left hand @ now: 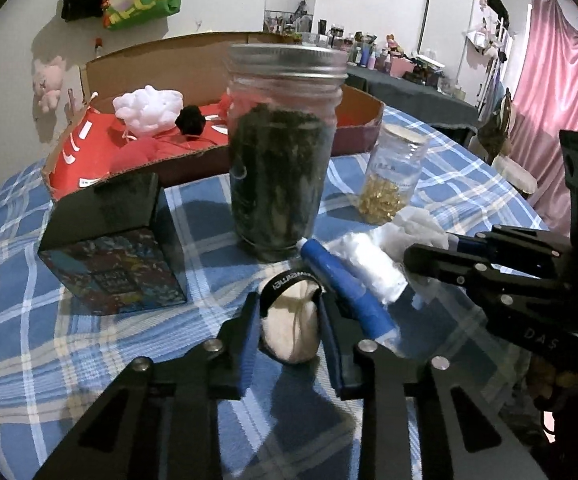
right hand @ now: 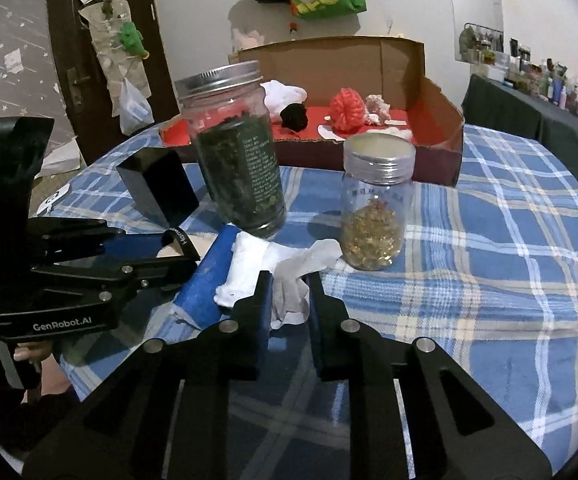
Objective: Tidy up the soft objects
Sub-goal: 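Grasp the beige round powder puff with the left gripper while the right grasps the white tissue, then carry the powder puff and white tissue in both grippers over the box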
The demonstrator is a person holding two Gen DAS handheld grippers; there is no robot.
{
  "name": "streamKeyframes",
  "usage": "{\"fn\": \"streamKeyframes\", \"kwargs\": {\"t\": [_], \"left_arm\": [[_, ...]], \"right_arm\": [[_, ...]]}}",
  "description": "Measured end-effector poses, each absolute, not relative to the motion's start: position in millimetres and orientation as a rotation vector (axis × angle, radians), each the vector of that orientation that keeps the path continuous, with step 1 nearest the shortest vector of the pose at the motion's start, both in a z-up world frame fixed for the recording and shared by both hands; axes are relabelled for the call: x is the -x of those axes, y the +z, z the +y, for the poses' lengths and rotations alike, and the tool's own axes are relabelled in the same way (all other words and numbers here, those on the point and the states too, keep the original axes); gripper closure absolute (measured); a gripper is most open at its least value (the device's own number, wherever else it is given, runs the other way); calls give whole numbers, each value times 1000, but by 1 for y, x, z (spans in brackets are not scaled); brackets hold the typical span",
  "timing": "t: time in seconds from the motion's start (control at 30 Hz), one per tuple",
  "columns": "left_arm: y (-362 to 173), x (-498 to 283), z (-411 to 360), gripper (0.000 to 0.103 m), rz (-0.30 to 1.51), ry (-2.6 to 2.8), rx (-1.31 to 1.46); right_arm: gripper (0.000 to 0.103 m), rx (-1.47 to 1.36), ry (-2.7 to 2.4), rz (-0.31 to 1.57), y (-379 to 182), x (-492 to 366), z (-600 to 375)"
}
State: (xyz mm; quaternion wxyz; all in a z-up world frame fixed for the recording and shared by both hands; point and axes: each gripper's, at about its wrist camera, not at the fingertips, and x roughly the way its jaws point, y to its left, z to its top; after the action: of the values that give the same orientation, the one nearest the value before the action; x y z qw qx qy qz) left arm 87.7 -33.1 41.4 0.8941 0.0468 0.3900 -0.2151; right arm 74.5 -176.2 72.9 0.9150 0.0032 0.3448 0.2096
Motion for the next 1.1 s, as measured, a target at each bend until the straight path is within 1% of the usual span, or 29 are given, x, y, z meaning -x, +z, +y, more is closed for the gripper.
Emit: {"fn": "streamKeyframes", "kwargs": {"t": [0.17,0.57,1.1], "left_arm": [[43,-87,-30,77,808,-450,-92],[53,-80,-20,77,792,-447,-77],[58,-72,30,78,791,-333,-37]], "right_arm": [[87,-8,424,708,76,-74,-178],[87,-23,398,698,82,-72,-189],[87,-22,354,706,84,-72,-205]]}}
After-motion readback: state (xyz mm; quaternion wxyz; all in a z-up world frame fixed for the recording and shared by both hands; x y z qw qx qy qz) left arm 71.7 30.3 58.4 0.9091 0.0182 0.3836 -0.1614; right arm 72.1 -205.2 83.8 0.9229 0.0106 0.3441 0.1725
